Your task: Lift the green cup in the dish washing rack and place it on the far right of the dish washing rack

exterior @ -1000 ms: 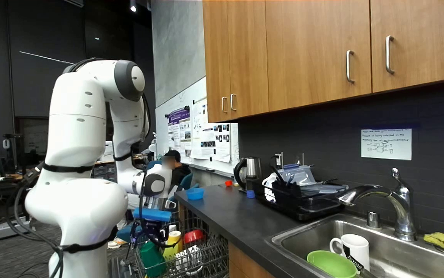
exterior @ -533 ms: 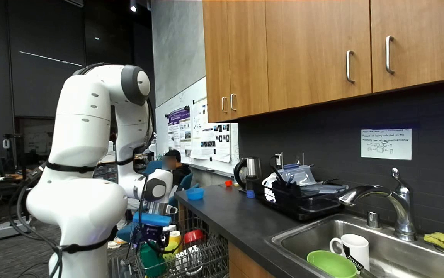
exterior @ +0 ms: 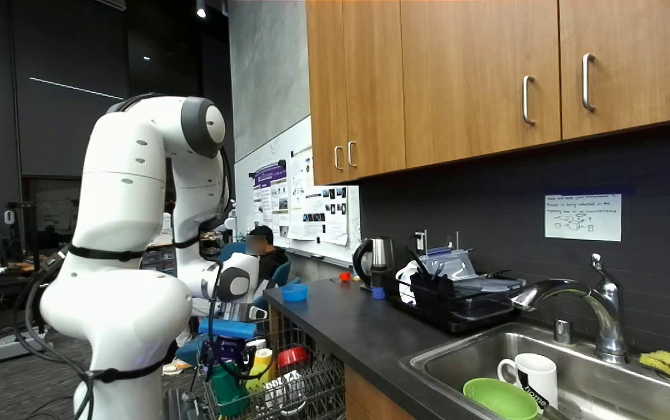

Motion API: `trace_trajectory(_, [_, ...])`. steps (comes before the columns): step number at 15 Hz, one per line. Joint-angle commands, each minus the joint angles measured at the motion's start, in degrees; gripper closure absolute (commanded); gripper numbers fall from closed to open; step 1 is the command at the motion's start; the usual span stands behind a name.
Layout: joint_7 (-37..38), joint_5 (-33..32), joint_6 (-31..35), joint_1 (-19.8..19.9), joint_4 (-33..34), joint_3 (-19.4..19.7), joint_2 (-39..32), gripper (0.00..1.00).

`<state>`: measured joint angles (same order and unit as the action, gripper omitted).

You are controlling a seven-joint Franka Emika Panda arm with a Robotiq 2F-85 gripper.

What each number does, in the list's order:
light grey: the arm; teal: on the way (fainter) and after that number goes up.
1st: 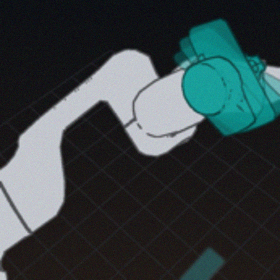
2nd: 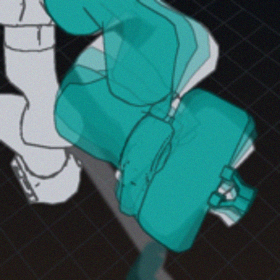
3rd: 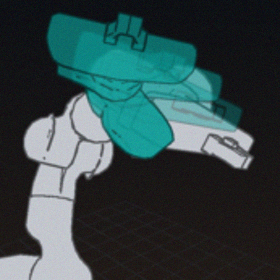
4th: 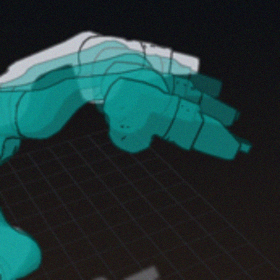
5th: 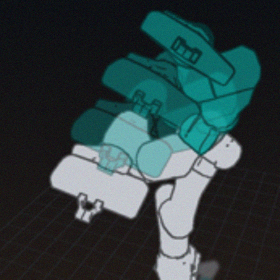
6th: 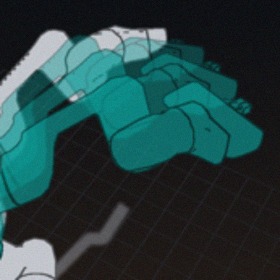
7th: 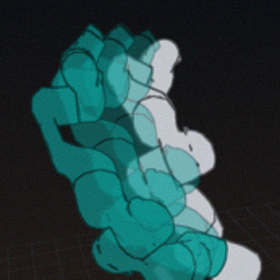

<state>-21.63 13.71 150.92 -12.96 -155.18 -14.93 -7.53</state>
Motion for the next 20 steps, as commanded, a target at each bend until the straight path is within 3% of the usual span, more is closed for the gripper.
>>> trace_trajectory(1, [2.4,-0.4,-1.5,0.0,-1.0,-1.9,4.1,0.4])
trace_trajectory(7, [4.4,-0.5,-4.5,-1.2,-0.8,-2.4,9.3,0.4])
trace_trajectory(13, [5.0,-2.6,-9.0,-2.3,2.8,-1.7,9.3,0.4])
trace_trajectory(14, [4.5,-2.6,-9.7,-2.3,3.3,-1.7,8.8,0.16])
trace_trajectory(15, [4.4,-2.6,-10.3,-2.3,3.6,-1.7,8.6,0.04])
trace_trajectory(20, [3.9,-2.4,-11.4,-2.6,4.4,-1.9,7.2,0.0])
